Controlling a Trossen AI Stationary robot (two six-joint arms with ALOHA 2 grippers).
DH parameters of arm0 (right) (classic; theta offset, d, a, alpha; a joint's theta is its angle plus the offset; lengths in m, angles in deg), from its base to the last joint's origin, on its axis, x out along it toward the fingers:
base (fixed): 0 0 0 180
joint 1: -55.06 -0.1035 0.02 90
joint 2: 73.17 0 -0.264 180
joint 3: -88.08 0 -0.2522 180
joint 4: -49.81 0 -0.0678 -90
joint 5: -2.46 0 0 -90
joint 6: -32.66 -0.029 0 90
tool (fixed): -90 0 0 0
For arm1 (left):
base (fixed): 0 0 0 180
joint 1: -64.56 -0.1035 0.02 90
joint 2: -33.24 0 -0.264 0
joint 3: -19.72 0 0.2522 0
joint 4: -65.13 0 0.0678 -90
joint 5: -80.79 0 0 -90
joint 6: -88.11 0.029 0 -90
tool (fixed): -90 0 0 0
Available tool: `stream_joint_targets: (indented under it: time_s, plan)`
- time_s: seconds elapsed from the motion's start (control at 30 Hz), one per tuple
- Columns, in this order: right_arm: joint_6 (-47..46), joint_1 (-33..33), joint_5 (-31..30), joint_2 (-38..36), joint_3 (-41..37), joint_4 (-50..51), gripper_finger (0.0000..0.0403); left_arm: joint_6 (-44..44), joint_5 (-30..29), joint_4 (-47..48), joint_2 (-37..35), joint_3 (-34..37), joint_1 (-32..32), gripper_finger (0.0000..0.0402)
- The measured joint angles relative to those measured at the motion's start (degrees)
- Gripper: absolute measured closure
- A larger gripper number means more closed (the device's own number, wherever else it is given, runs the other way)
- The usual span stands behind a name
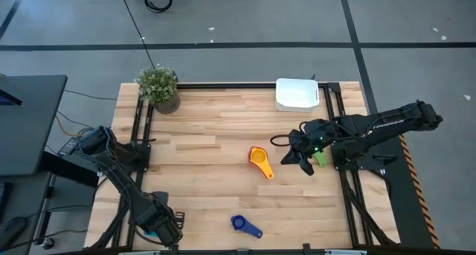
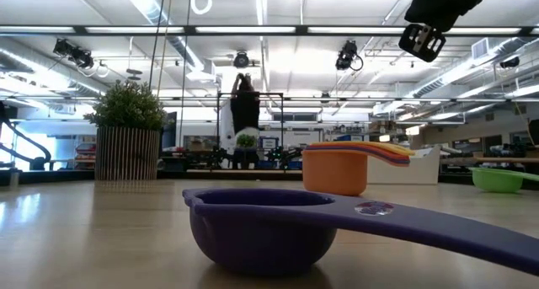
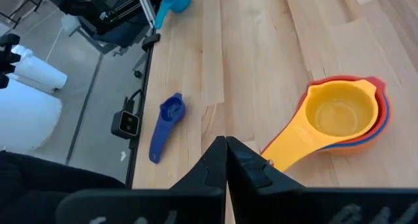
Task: Nest measuring cups in basket
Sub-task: Move the light blue measuring cup to the center of the table
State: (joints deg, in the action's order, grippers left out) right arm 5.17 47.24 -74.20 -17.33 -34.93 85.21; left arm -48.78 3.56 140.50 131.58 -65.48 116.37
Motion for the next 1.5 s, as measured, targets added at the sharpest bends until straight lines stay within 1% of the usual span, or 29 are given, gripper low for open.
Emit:
stream_joint_targets:
  time_s: [0.1, 0.2, 0.3, 0.53, 0.63, 0.73, 1.03, 1.1, 1.37, 1.5]
  plan:
    - [0.0, 0.0, -0.02, 0.0, 0.0, 0.0, 0.0394, 0.14, 0.49, -0.37, 0.0, 0.0, 0.0, 0.0392]
    - [0.0, 0.0, -0.04, 0.0, 0.0, -0.03, 0.0394, 1.31, 0.51, -1.89, 0.0, -0.02, 0.0, 0.0392]
    - [0.0, 0.0, -0.16, 0.0, 0.0, -0.04, 0.0394, 2.78, 0.55, -1.95, 0.0, -0.02, 0.13, 0.0369]
    - [0.07, 0.0, -0.17, 0.0, 0.0, -0.14, 0.0394, 1.27, 0.66, -1.94, 0.37, -0.05, 1.2, 0.03]
    - [0.09, 0.0, -0.17, 0.0, 0.0, -0.14, 0.0394, 0.58, 0.91, -2.12, 1.58, -0.08, 1.15, 0.0281]
    - [0.07, 0.0, -0.17, 0.0, 0.0, -0.14, 0.0394, -0.22, 0.96, -2.99, 3.24, -0.07, 0.96, 0.0271]
    - [0.16, 0.02, 0.09, 0.0, 0.0, -0.15, 0.0394, -1.15, 0.96, -1.4, 5.47, -0.11, 0.37, 0.0269]
    - [0.15, 0.01, 0.14, 0.0, 0.0, -0.14, 0.0394, -1.34, 1.79, -1.06, 6.24, -0.12, 0.37, 0.0269]
    - [0.04, 0.0, 1.33, 0.0, 0.0, -0.14, 0.0394, -1.61, 2.53, -3.05, 10.62, -0.07, 0.11, 0.0269]
    - [0.04, 0.02, 1.36, 0.0, 0.0, -0.16, 0.0394, -1.54, 2.78, -3.05, 11.5, -0.07, 0.11, 0.0272]
